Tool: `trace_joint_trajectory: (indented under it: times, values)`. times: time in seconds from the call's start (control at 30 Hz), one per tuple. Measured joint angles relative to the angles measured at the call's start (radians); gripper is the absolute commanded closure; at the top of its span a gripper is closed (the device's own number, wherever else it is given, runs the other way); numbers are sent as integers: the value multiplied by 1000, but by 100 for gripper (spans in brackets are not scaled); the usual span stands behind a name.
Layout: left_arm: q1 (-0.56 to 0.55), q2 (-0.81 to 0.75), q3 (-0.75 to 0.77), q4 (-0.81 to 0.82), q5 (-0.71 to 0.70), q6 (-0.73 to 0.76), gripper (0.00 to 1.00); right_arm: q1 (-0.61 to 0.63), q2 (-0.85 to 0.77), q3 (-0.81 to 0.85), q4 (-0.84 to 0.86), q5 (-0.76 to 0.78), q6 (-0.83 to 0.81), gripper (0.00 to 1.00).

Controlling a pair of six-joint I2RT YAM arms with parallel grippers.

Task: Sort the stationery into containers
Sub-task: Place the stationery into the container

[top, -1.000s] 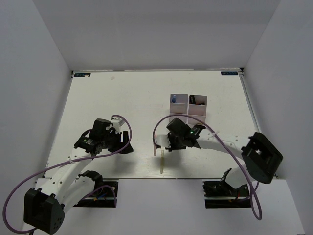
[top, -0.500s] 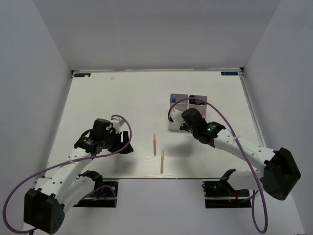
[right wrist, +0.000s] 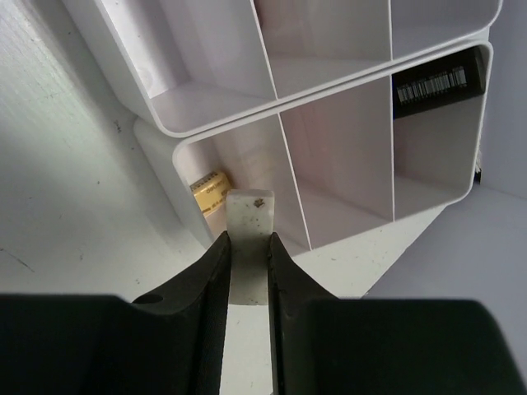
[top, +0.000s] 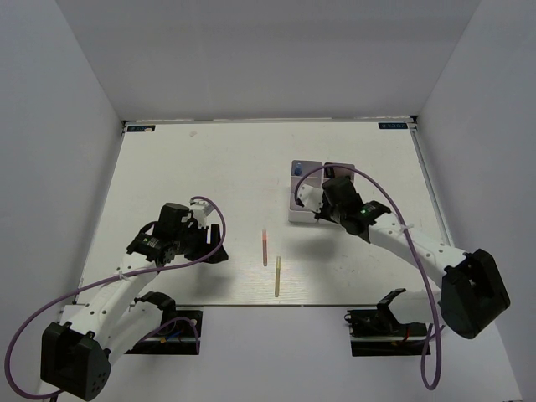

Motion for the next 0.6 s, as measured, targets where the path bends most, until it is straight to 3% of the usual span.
trace_joint_trajectory:
  times: [0.07, 0.1, 0.27, 0.33, 0.43, 0.47, 0.5, 0.53, 0.57, 0.6]
  values:
    - [0, 0, 0, 0, 0, 0, 25, -13, 14, 0, 10, -18, -17, 95]
    - [0, 0, 0, 0, 0, 0, 25, -19, 21, 0, 14, -26, -22, 87]
    - [0, 0, 0, 0, 0, 0, 25, -46, 82, 6, 24, -54, -43, 64]
    - [0, 1, 0, 0, 0, 0, 25, -55, 95, 11, 23, -63, -39, 51]
    - [0, 2, 0, 0, 0, 0, 25, -67, 90, 20, 30, -77, -37, 47]
    - [0, 2, 0, 0, 1, 0, 27, -70, 83, 22, 30, -81, -36, 47]
    - [0, 3, 0, 0, 1, 0, 36, -72, 74, 22, 29, -90, -34, 52]
    - [0, 5, 0, 1, 3, -2, 47, -74, 64, 22, 28, -98, -33, 75]
    - [0, 6, 0, 2, 6, -1, 62, -75, 50, 22, 28, -107, -32, 98]
    - [0, 9, 0, 4, 12, -3, 89, -76, 38, 22, 28, -115, -26, 100]
